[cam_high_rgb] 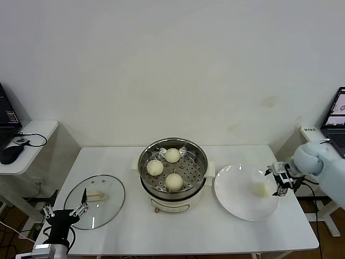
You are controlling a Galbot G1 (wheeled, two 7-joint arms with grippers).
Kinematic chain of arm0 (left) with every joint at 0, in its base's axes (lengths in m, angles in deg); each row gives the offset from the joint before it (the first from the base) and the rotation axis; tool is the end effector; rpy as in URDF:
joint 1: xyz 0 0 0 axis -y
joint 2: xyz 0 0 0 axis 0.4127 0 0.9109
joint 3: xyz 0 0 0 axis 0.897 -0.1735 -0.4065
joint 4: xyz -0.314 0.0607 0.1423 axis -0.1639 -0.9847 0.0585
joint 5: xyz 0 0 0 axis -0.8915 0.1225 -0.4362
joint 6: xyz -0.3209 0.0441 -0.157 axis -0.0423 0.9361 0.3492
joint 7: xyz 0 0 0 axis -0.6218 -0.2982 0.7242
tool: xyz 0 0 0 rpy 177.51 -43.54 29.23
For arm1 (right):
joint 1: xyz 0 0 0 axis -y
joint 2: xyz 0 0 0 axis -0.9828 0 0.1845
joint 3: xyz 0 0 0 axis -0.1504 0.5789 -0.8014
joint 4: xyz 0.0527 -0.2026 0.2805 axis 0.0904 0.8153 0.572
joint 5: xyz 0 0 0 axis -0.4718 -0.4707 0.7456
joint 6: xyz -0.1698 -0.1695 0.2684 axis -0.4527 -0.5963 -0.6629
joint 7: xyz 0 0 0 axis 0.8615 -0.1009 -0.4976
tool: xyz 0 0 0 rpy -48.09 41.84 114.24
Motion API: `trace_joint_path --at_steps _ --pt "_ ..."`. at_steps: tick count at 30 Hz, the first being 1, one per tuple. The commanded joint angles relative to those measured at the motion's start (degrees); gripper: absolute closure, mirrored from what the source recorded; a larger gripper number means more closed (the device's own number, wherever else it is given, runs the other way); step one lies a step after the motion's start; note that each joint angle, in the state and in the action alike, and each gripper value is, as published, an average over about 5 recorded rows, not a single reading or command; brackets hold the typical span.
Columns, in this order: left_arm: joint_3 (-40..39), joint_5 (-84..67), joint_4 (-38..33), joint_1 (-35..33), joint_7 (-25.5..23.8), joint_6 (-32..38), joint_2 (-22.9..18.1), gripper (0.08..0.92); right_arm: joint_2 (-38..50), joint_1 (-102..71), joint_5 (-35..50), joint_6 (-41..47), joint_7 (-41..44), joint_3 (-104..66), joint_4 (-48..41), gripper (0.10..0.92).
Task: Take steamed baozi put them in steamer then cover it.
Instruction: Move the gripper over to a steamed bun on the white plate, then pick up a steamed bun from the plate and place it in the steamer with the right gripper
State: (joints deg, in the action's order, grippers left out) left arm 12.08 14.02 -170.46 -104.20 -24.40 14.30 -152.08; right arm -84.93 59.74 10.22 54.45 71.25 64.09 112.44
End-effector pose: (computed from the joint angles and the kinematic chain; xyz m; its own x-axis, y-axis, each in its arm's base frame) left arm 0.1504 0.1174 -0.2962 -0.9855 -0.1670 0.0285 -0.1598 0.9722 0.1710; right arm 0.4740 -0.2232 -0.2021 -0.2549 -0.0241 0.9667 -0.9626 -0.0881 -0.2561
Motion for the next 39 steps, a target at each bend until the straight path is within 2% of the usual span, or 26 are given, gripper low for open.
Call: trace_joint_path --at_steps 1,16,28,34,39 --pt "0.2 -0.1 0.0 0.0 0.0 0.0 0.1 0.177 -5.9 -4.4 -2.8 -0.2 -0.7 -3.8 -5.9 0.203" --pt "0.6 -0.2 0.4 -0.1 0.1 0.1 -0.3 0.177 -8.3 -4.8 -5.5 0.8 -1.7 -4.7 -8.9 0.212" --pt "0.6 -0.1 0.5 -0.2 0.1 0.2 -0.7 0.177 -8.1 -4.3 -5.7 1.4 -1.2 -5.1 -8.3 0.377" --pt "0.7 -0.2 0.4 -0.1 0.1 0.2 -0.6 0.177 -5.0 0.1 -2.0 3.5 -0.6 -2.1 -3.8 0.434" --pt "0.8 -0.3 0.3 0.0 0.1 0.2 -0.4 0.177 -0.6 10.2 6.2 7.5 -0.2 6.8 3.5 0.440"
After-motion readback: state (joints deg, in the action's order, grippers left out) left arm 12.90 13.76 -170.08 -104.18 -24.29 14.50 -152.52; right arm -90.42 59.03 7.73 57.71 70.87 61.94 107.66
